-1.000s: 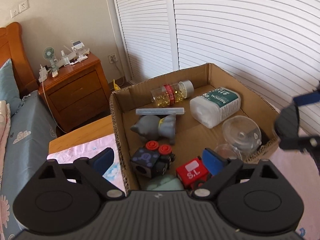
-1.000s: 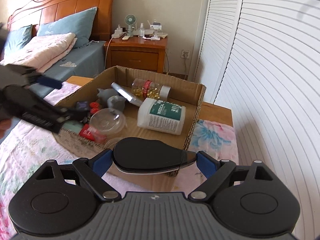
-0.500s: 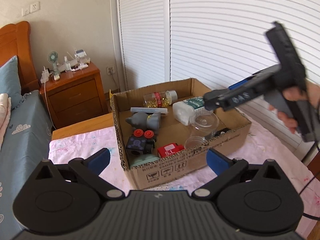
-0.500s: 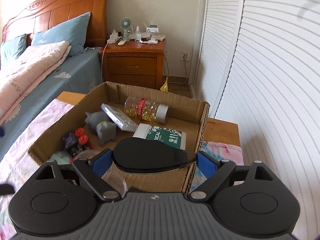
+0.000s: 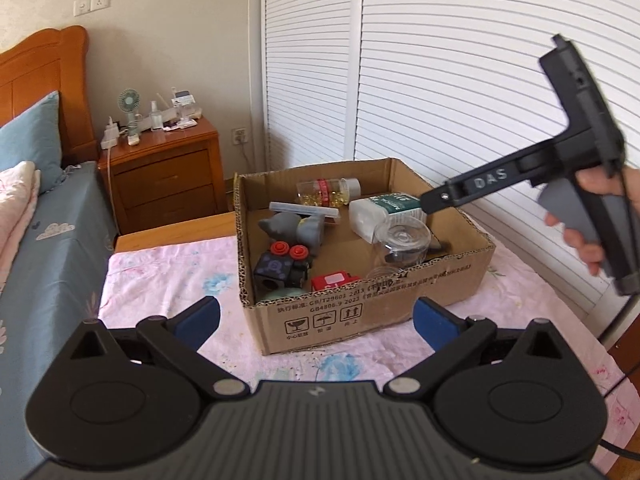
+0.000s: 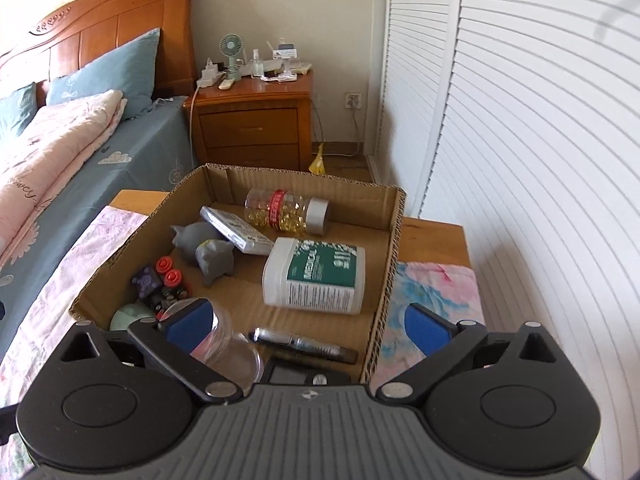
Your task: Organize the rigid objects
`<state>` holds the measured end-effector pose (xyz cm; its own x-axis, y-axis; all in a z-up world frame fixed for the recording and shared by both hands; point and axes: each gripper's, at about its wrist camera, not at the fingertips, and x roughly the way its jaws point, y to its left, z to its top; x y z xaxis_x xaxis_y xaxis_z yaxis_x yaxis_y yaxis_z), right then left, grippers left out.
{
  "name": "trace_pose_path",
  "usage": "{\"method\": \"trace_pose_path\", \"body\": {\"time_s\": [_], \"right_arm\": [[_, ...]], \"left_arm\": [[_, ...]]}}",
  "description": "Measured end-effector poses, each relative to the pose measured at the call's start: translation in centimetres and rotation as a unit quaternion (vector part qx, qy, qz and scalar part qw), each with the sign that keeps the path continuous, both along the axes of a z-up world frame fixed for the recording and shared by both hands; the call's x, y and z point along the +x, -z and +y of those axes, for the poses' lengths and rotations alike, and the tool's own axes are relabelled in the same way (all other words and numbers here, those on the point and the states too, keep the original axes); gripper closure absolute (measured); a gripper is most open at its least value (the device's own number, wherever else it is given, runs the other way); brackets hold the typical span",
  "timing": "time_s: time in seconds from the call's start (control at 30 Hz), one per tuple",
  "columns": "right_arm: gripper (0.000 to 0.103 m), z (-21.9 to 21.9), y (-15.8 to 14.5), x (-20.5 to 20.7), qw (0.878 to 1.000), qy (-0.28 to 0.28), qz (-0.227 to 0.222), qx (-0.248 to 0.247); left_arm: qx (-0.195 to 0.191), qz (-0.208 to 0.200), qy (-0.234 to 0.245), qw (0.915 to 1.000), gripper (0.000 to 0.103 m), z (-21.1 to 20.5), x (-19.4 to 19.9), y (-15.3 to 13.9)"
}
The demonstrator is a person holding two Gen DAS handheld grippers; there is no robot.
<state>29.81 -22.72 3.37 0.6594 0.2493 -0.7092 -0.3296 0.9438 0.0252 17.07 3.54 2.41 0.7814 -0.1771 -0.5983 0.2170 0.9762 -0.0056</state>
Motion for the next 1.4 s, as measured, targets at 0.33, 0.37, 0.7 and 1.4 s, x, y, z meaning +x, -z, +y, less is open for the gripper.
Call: {"method": "trace_pose_path", "body": {"time_s": [0.33,0.37,0.7,1.4], "right_arm": [[0.0,-0.3,-0.7,-8.0,0.998,0.062,0.028,-0.006],[0.0,-0.3,-0.6,-8.9,0.997,0.071,0.03,-0.003],[0.0,0.2,-0.1,-16.2,0.993,0.116,0.029,-0.013],[0.0,0.0,-0.9,-17.9,0.991,0.132,0.009,-0.009]], "left_arm": [[0.01,0.013,-0.075,0.997,0.001,-0.3,-2.3,-1.0],[0.007,0.021,-0.084,0.9962,0.001,-0.3,-2.5,-1.0],[0.003,0.05,-0.095,0.9942,0.001,-1.2,-4.7,-1.8],[0.039,0.041,-0.1,0.9934,0.001,-2.8,-5.7,-2.2]]}}
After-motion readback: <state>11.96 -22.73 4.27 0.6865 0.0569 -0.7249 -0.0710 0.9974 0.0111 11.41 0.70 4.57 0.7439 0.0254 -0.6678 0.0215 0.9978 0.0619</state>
